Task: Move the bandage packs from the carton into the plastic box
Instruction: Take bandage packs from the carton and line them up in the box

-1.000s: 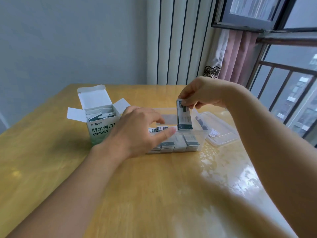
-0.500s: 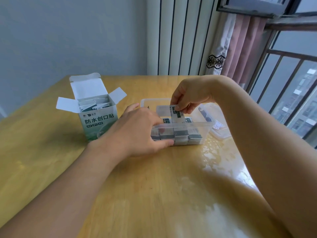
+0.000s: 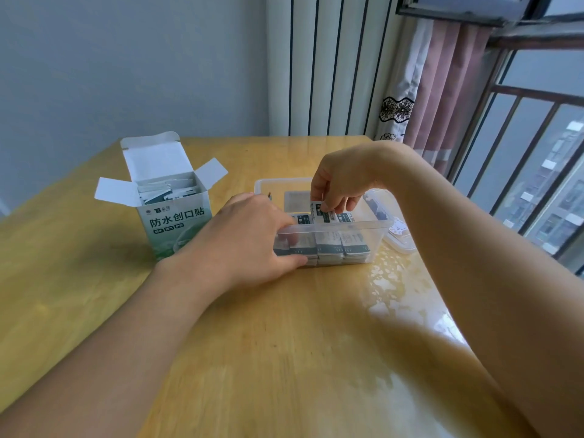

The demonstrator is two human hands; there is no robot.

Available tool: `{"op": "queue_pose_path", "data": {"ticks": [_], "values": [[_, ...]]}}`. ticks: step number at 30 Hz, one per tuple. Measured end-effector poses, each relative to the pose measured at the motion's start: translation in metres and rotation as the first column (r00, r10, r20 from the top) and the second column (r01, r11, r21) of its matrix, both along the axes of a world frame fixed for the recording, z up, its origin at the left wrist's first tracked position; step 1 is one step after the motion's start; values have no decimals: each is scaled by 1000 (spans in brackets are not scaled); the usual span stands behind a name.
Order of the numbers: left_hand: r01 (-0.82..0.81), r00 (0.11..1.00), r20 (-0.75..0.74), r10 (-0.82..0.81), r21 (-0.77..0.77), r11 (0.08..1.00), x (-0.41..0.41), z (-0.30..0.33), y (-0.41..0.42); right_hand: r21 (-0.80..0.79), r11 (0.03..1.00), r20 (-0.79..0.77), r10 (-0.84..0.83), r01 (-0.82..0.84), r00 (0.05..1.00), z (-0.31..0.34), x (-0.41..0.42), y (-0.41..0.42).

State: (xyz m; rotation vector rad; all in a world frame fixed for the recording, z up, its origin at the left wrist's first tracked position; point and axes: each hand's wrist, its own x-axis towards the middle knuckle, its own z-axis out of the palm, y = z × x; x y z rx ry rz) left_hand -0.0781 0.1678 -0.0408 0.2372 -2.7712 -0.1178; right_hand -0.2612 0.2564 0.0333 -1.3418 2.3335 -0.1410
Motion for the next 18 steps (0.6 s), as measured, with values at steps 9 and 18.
{"op": "queue_pose_path", "data": {"ticks": [9, 18], "values": [[-4, 1000, 12, 4, -5, 1000, 0, 0, 1, 60, 997, -216, 54, -42, 975, -2, 9, -4], [4, 1000, -1, -4, 14, 1000, 1, 1, 2, 99, 993, -223, 85, -64, 971, -3, 9, -6]]}}
